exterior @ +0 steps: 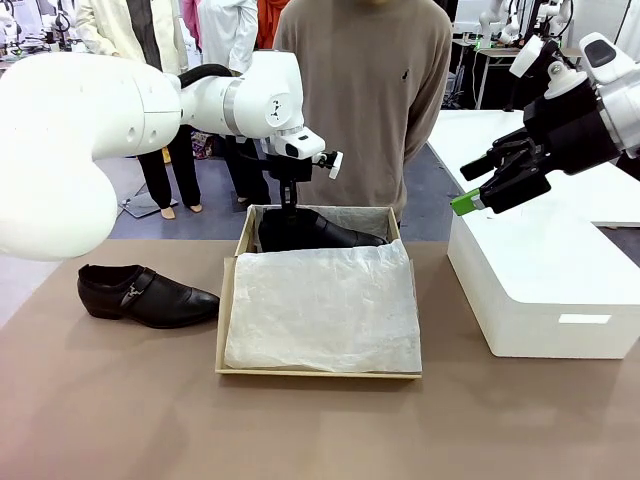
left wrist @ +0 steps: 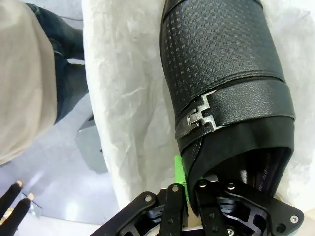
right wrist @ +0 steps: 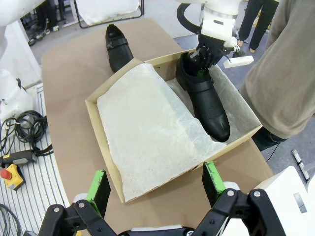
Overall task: Pack the shoes into the box.
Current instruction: Place one shoe of the Shoes into the Shoes Box.
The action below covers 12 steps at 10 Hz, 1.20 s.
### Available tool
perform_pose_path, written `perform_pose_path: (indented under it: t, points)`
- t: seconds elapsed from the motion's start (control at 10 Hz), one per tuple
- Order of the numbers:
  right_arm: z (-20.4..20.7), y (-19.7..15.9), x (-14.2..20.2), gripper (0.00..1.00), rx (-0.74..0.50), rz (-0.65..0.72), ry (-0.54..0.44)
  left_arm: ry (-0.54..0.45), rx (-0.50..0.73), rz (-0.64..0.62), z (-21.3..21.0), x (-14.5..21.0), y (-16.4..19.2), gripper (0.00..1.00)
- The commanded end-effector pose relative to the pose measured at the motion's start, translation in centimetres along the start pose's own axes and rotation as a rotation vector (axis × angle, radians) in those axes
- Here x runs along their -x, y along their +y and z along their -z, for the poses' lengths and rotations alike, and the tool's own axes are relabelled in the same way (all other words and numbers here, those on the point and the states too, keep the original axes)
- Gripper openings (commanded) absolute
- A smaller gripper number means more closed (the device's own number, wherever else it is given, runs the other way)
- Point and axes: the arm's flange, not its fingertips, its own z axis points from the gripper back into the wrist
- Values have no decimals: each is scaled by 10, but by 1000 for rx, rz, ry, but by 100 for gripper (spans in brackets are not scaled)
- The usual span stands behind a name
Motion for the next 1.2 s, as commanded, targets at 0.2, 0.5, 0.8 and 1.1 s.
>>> perform_pose_path:
  t: [0.2,0.5,0.8,1.1]
  points:
    - [2,-4,0,100,-13,-20,-22,7,0,7,0,4,-10,0]
    - [2,-4,0,100,-13,-20,-22,5,-6,22,-7,4,-13,38]
    - [2,-4,0,100,-13,-20,-22,7,15,17,-24,3,-17,97]
    - [2,-4,0,100,-13,-20,-22,-6,37,8,-54,7,-24,100]
